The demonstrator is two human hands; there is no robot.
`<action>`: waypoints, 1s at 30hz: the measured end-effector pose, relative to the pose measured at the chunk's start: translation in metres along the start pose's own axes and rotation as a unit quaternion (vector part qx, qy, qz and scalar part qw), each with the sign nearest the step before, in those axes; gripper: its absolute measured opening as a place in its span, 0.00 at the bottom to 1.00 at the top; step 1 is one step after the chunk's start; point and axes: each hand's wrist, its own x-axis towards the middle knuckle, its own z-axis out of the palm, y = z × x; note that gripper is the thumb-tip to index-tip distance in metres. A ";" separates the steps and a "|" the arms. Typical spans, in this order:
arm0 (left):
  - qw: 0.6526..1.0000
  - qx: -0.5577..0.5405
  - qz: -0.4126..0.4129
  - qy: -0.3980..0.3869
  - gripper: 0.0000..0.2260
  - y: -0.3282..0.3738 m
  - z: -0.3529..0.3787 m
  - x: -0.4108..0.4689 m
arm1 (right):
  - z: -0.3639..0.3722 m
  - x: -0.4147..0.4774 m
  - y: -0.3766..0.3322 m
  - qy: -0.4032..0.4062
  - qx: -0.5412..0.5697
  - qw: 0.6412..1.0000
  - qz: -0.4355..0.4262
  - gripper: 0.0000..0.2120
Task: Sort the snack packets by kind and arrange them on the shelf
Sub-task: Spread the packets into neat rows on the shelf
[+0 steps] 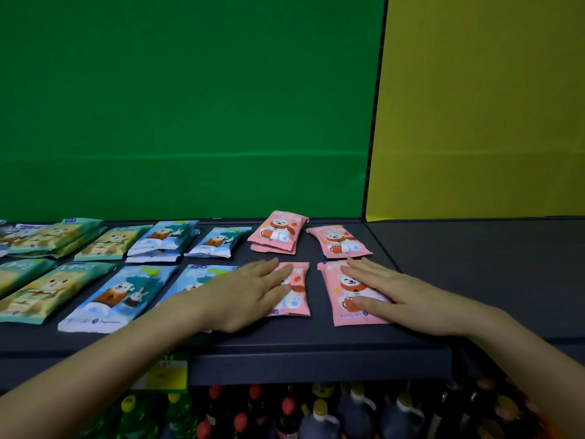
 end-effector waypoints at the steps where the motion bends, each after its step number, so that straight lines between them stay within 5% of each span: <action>1: 1.000 -0.003 0.003 -0.013 0.24 -0.001 -0.001 0.001 | -0.002 0.002 0.000 -0.015 -0.005 1.000 -0.002 0.33; 4: 1.000 -0.008 0.019 -0.018 0.24 -0.005 -0.014 0.010 | -0.020 0.010 0.001 -0.060 -0.014 0.998 -0.008 0.34; 9: 0.977 -0.068 -0.081 0.186 0.19 -0.026 -0.033 0.063 | -0.046 0.053 0.011 0.087 -0.013 0.996 0.000 0.23; 16: 0.971 -0.173 -0.143 0.080 0.27 -0.045 -0.028 0.125 | -0.028 0.094 0.032 0.031 0.007 0.997 0.064 0.27; 21: 0.969 -0.135 -0.177 0.106 0.20 -0.038 -0.025 0.134 | -0.026 0.111 0.032 0.046 -0.033 0.994 0.095 0.29; 30: 0.966 -0.131 -0.206 0.087 0.23 -0.030 -0.024 0.127 | -0.025 0.122 0.030 0.038 -0.058 0.991 0.112 0.30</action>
